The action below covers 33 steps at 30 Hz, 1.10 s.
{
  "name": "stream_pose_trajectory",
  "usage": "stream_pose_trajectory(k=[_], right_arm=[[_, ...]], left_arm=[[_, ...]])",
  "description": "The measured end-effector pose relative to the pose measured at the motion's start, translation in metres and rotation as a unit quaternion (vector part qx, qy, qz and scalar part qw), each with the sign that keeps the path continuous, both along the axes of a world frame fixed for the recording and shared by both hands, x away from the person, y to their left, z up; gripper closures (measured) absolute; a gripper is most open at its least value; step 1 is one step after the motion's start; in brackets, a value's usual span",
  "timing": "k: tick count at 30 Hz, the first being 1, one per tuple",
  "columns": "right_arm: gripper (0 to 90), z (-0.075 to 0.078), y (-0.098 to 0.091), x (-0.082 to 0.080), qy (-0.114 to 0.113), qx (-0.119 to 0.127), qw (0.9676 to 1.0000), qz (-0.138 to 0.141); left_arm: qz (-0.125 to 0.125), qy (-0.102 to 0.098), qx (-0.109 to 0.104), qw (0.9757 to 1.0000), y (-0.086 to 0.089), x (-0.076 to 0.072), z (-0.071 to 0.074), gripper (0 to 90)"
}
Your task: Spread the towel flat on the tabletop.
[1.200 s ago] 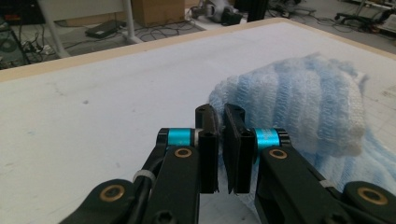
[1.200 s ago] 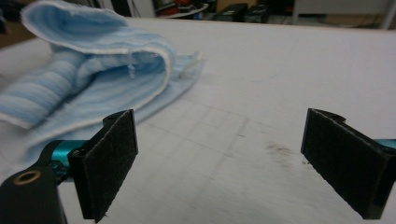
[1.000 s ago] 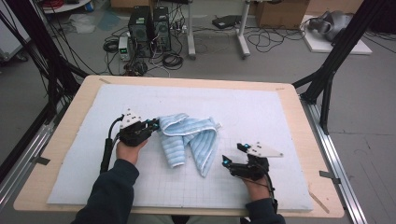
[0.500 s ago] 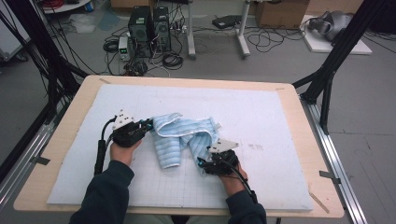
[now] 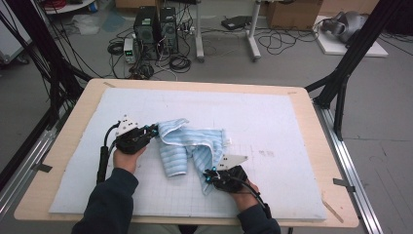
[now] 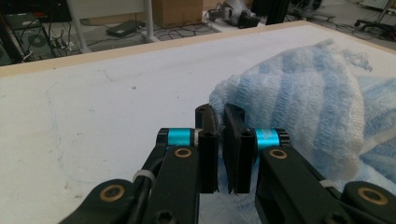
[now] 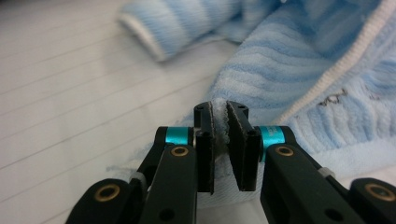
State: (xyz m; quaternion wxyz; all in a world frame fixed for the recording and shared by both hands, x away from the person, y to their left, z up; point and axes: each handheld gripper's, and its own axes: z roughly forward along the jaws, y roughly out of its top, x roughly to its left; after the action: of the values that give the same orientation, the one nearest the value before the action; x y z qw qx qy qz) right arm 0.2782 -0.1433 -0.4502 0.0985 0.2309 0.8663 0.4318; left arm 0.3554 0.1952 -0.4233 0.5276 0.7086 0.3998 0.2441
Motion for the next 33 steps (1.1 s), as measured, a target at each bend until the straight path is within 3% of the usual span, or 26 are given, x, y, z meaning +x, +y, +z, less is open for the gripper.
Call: stream_pose_trajectory(k=[5,9,13,14,15,16,18,19,21,22,25,26,27,29,30,31,32,33], right_arm=[[81.3,0.0,-0.001,-0.014,0.01,0.011,0.9993,0.034],[79.2,0.0,-0.002,-0.019,0.007,0.013,0.999,0.043],[68.9,0.003,-0.004,-0.018,0.003,0.028,0.9987,0.042],[56.8,0.01,-0.006,-0.016,-0.012,0.044,0.9985,0.032],[56.8,0.01,-0.006,-0.016,-0.012,0.044,0.9985,0.032],[50.0,0.021,-0.007,-0.013,-0.027,0.06,0.9976,0.019],[47.0,0.028,-0.007,-0.011,-0.04,0.062,0.9972,0.011],[42.7,0.041,-0.003,-0.003,-0.065,0.053,0.9965,0.001],[41.5,0.046,0.001,0.002,-0.074,0.043,0.9963,-0.001],[41.5,0.053,0.011,0.015,-0.091,0.023,0.9956,-0.003],[41.5,0.054,0.028,0.035,-0.095,-0.006,0.9954,-0.009],[41.5,0.054,0.028,0.035,-0.095,-0.006,0.9954,-0.009],[42.0,0.052,0.037,0.046,-0.094,-0.024,0.9951,-0.013],[48.7,0.049,0.044,0.056,-0.09,-0.047,0.9946,-0.021],[48.7,0.049,0.044,0.056,-0.09,-0.047,0.9946,-0.021],[54.3,0.047,0.046,0.06,-0.092,-0.061,0.9936,-0.024],[67.8,0.044,0.044,0.067,-0.082,-0.077,0.9927,-0.042],[67.8,0.044,0.044,0.067,-0.082,-0.077,0.9927,-0.042]], left_arm=[[0.001,-0.002,-0.001,1.0,0.0,0.0,0.0,84.3],[0.003,0.001,0.0,1.0,-0.002,0.003,-0.003,84.3],[0.001,0.005,0.0,1.0,-0.007,0.005,-0.008,84.1],[0.007,0.012,-0.004,0.9999,-0.007,0.006,-0.009,79.5],[0.007,0.012,-0.004,0.9999,-0.007,0.006,-0.009,73.5],[0.012,0.018,-0.01,0.9997,-0.007,0.007,-0.01,67.1],[0.015,0.023,-0.015,0.9995,-0.006,0.009,-0.011,65.1],[0.015,0.024,-0.014,0.9995,-0.006,0.009,-0.011,64.7],[0.015,0.024,-0.014,0.9995,-0.005,0.009,-0.012,63.6],[0.015,0.024,-0.015,0.9995,-0.005,0.009,-0.012,61.5],[0.012,0.022,-0.012,0.9996,-0.005,0.007,-0.01,57.8],[0.01,0.022,-0.011,0.9996,-0.005,0.007,-0.009,57.8],[0.008,0.02,-0.01,0.9997,-0.005,0.006,-0.009,57.2],[0.003,0.021,-0.011,0.9997,-0.004,0.004,-0.007,56.2],[0.0,0.022,-0.011,0.9997,-0.003,0.004,-0.006,56.2],[-0.001,0.021,-0.014,0.9997,-0.004,0.003,-0.006,55.7],[-0.005,0.021,-0.013,0.9997,-0.004,0.002,-0.005,55.6],[-0.008,0.019,-0.011,0.9997,-0.005,0.002,-0.005,55.6]])
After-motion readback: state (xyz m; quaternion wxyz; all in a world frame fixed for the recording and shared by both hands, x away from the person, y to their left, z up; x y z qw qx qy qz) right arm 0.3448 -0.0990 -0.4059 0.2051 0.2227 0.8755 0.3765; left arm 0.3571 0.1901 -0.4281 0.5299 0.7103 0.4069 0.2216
